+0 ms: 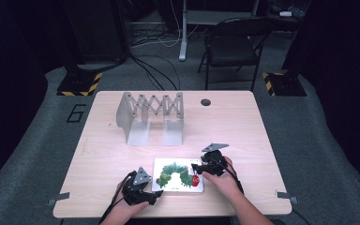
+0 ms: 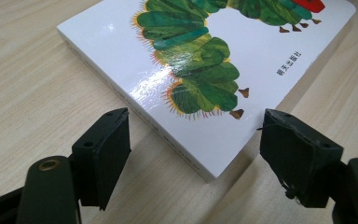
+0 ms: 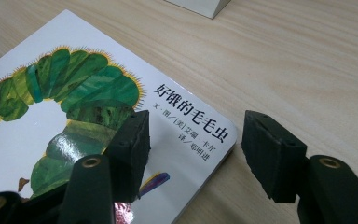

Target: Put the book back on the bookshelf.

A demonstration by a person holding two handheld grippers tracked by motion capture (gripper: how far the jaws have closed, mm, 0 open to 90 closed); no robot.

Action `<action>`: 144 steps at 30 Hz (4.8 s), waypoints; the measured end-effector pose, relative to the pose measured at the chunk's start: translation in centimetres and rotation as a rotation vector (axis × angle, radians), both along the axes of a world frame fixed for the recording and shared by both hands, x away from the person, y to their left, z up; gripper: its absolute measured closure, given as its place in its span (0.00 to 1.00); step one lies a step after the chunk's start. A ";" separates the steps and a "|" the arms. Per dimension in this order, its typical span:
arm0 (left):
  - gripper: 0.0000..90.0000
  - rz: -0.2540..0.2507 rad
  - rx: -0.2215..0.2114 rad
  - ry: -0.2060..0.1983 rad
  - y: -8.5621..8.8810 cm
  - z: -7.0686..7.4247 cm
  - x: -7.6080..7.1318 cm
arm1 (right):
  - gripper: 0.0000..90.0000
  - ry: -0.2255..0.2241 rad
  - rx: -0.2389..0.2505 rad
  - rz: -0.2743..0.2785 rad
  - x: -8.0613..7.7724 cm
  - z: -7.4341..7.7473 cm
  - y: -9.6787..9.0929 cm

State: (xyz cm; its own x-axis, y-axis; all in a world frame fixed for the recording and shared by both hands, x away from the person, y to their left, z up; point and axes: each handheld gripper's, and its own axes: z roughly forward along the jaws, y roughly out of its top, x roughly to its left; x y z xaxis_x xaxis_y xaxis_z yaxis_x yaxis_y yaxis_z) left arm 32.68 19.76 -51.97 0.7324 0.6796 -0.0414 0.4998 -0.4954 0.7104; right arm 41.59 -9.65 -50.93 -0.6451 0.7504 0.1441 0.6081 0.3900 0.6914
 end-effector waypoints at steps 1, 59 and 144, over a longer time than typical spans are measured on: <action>0.27 0.002 -0.006 0.000 -0.1 -0.1 0.0 | 0.46 -0.008 0.000 0.004 0.1 0.0 0.0; 0.22 0.055 0.010 -0.062 -2.5 -0.9 -0.6 | 0.42 0.122 0.079 -0.097 1.4 -0.2 -0.8; 0.05 0.079 0.134 -0.114 -4.1 -0.4 -0.4 | 0.48 0.098 0.220 -0.101 0.1 2.8 -1.0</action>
